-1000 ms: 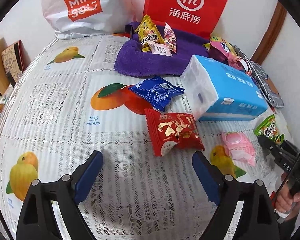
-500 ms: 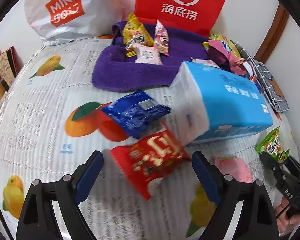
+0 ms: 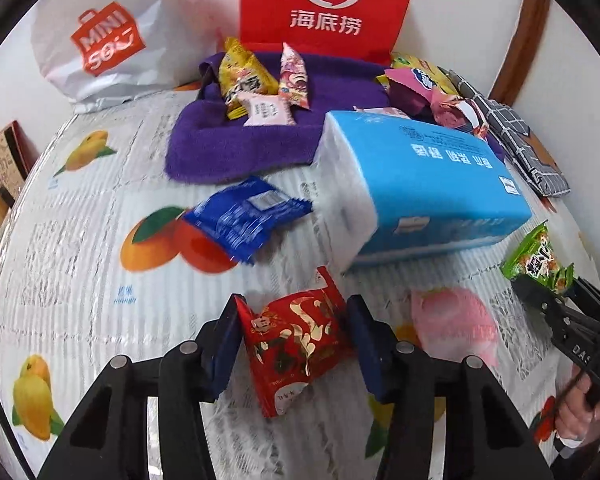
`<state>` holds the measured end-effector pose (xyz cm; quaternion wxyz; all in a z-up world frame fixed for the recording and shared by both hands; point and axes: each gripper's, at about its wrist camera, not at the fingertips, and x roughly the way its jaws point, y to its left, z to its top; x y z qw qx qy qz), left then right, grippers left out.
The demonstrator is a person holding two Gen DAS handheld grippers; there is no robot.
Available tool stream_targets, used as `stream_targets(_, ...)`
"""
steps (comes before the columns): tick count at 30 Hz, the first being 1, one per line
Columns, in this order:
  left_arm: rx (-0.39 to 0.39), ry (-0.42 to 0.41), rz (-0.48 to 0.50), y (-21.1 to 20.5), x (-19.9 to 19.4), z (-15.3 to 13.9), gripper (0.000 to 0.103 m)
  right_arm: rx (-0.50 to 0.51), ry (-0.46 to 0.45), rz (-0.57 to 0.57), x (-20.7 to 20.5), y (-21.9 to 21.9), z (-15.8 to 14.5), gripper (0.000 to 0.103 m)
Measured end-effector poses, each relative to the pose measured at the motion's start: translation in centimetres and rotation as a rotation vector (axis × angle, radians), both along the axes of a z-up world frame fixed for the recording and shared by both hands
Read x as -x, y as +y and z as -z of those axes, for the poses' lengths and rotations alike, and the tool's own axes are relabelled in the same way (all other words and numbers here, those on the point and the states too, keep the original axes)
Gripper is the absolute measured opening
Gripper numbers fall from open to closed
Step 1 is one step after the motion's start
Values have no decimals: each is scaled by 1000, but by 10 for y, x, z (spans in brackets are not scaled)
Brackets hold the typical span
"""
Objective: Organize snacks
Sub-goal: 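Lower the left tool and grasp the red-gold snack packet, then carry the red-gold packet and green snack bag toward the purple towel with both tools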
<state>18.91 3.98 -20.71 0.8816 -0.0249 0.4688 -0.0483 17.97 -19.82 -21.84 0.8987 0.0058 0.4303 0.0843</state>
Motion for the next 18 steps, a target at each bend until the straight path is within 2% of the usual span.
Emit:
stream_targets(2,11,-6,0,0,3,1,56,3,0,0,0,0,0,53)
stream_targets(4,-23,-26,-4,-6,5,3,57,7,0,0,0,1,0,53)
stream_targets(7,-81,-63,-12,-13,10,4,42,3,0,0,0,1,0,53)
stream_targets(11,-68,-79,-15,-11,17,4,41,2,1,-2,0,1,0,53)
stream_targets(15,-75,-131,-28,-10,25,7,41,17,1,-3,0,2,0,53)
stream_targets(18,-55,-130,-35,-7,25,6,41,27,2,-4,-1,3,1,53)
